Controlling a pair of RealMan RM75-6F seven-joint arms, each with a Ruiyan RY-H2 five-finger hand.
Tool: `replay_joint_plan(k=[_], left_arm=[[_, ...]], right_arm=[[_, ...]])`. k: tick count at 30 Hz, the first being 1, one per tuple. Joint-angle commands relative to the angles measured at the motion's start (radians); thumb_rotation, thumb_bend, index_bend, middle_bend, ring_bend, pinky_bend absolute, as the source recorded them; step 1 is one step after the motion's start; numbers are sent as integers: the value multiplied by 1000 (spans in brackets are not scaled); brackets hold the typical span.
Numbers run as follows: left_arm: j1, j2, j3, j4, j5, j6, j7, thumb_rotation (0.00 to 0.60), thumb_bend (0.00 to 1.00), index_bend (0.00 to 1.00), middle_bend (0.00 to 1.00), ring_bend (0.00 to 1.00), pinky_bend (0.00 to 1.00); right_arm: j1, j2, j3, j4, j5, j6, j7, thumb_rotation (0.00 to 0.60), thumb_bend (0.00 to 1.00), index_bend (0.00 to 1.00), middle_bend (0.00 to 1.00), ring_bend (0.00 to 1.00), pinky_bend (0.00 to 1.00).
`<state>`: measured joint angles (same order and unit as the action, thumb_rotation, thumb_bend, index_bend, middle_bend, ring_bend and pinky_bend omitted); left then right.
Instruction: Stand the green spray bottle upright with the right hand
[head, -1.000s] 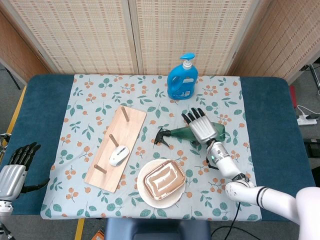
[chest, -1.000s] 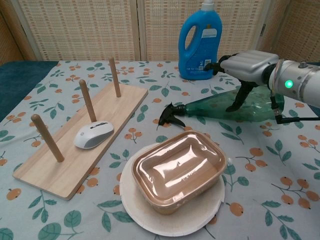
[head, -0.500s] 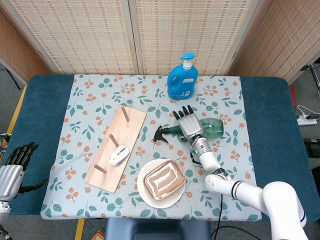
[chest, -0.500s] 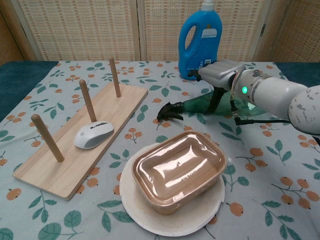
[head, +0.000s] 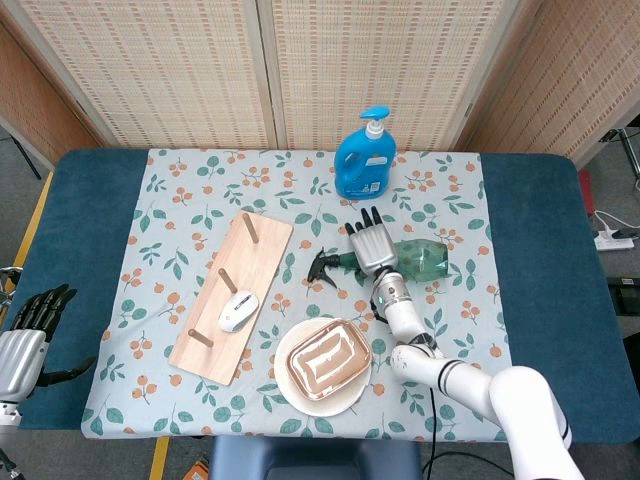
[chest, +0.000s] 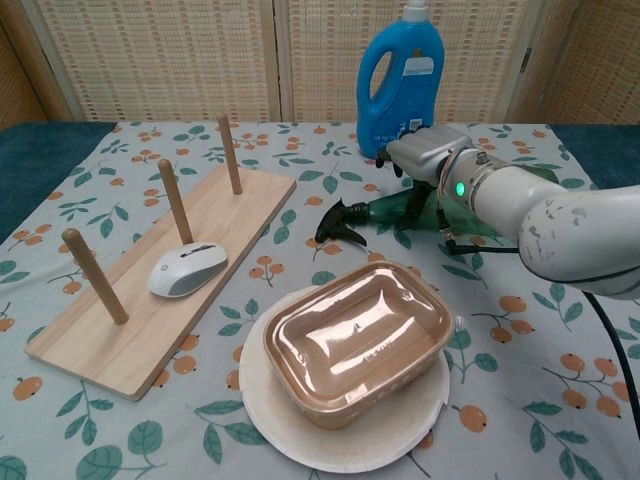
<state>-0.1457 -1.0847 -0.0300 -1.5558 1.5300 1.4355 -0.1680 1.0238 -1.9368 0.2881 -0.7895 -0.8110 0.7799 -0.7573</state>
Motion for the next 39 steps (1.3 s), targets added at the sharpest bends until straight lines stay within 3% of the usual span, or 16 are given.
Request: replay_joint_plan(k=[1,18,31,39], left_arm=[[0,0,0,0,0,0,0,600,143,0,0,0,7],[0,0,1,0,0,1,0,600,143,0,0,0,9],[-1,0,1,0,-1,1,0,600,144,0,0,0,10],[-1,0,1,0,-1,1,0,600,144,0,0,0,10]], right_arm=[[9,-26,-3,36,-10,-9,12,600,0,227,295,4,0],[0,-100,-12,150,-140,35,136,600,18,565,536,220,0],[-19,-108,-7,190,-213,73,196,600,97,648,598,264,0],[-46,-56,1,100,-262,145,234,600,98,648,598,264,0]])
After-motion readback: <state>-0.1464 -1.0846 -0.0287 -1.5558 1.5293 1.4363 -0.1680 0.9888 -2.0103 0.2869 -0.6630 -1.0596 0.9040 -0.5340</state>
